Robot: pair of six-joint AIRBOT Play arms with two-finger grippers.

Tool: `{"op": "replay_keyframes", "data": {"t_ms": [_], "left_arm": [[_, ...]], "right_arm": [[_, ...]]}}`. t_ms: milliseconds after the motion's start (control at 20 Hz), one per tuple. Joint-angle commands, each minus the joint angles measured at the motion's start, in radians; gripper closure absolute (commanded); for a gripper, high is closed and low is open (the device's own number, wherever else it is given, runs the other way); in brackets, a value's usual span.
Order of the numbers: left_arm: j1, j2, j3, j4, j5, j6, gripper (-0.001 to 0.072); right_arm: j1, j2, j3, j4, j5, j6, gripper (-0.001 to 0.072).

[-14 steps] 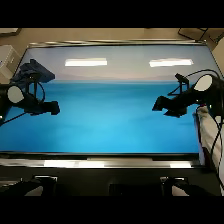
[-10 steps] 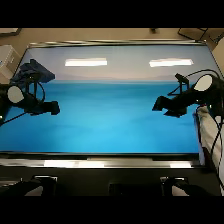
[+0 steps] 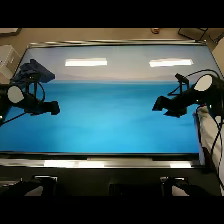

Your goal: Fold the clothes and pants, and hang the long-sleeved shirts on hangers.

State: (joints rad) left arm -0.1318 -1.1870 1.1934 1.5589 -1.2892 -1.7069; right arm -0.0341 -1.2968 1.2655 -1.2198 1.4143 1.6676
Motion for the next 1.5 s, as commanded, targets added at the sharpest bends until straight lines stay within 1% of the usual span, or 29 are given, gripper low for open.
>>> {"op": "replay_keyframes", "data": {"t_ms": [0,50,150,300,350,400,500,550,600,650,700,750,850,900,950,1000,1050,1150,1250,1300,1450], "left_arm": [[0.000,0.001,0.000,0.000,0.000,0.000,0.0001],[0.000,0.001,0.000,0.000,0.001,-0.002,0.0001],[0.000,0.000,-0.001,-0.005,0.047,-0.007,0.0001],[-0.001,-0.009,-0.001,-0.008,0.193,-0.007,0.0001],[-0.001,-0.011,-0.001,-0.008,0.262,-0.007,0.0001],[0.000,-0.015,-0.001,0.001,0.371,-0.003,0.0001],[0.030,-0.049,0.022,0.016,0.661,-0.010,0.0001],[0.068,-0.098,0.068,0.015,0.769,-0.032,0.0001],[0.115,-0.165,0.142,0.015,0.809,-0.060,0.0001],[0.175,-0.258,0.252,0.009,0.797,-0.091,0.0002],[0.236,-0.354,0.371,-0.016,0.750,-0.118,0.0002],[0.302,-0.461,0.506,-0.069,0.674,-0.149,0.0001],[0.425,-0.661,0.739,-0.204,0.513,-0.279,0.0002],[0.477,-0.743,0.816,-0.296,0.458,-0.306,0.0001],[0.524,-0.815,0.862,-0.404,0.432,-0.307,0.0001],[0.558,-0.863,0.862,-0.517,0.440,-0.307,0.0001],[0.583,-0.903,0.854,-0.600,0.447,-0.306,0.0001],[0.599,-0.962,0.851,-0.652,0.461,-0.306,0.0000],[0.591,-1.006,0.850,-0.671,0.521,-0.306,0.0000],[0.583,-1.024,0.850,-0.708,0.569,-0.301,0.0000],[0.560,-1.069,0.850,-0.912,0.730,-0.169,0.0000]], "right_arm": [[0.001,-0.001,0.000,0.000,0.000,0.000,0.0021],[0.001,-0.001,0.000,0.004,-0.004,0.001,0.0030],[0.001,-0.001,0.000,0.006,-0.064,0.000,0.0031],[0.001,-0.001,0.000,0.004,-0.175,0.000,0.0029],[0.001,-0.001,0.000,0.004,-0.210,0.000,0.0030],[0.001,-0.001,0.000,0.004,-0.239,0.000,0.0031],[0.001,-0.001,0.000,0.004,-0.284,0.000,0.0030],[0.001,-0.001,0.000,0.004,-0.298,0.000,0.0031],[0.001,-0.001,0.000,0.004,-0.315,0.000,0.0031],[0.001,-0.001,0.000,0.004,-0.325,0.001,0.0031],[0.001,-0.001,0.000,0.004,-0.325,0.001,0.0031],[0.001,-0.001,0.000,0.004,-0.325,0.001,0.0031],[0.001,-0.001,0.000,0.005,-0.324,0.002,0.0032],[0.001,-0.001,0.000,0.005,-0.325,0.010,0.0032],[0.001,-0.001,0.000,0.004,-0.325,0.023,0.0032],[0.002,-0.001,0.000,0.004,-0.326,0.023,0.0032],[0.001,-0.001,0.000,0.004,-0.327,0.023,0.0032],[0.001,-0.001,0.000,0.004,-0.337,0.023,0.0032],[0.002,-0.001,0.000,0.004,-0.340,0.023,0.0032],[0.002,-0.001,-0.001,0.004,-0.340,0.023,0.0032],[0.001,-0.001,-0.001,0.004,-0.340,0.023,0.0032]]}}
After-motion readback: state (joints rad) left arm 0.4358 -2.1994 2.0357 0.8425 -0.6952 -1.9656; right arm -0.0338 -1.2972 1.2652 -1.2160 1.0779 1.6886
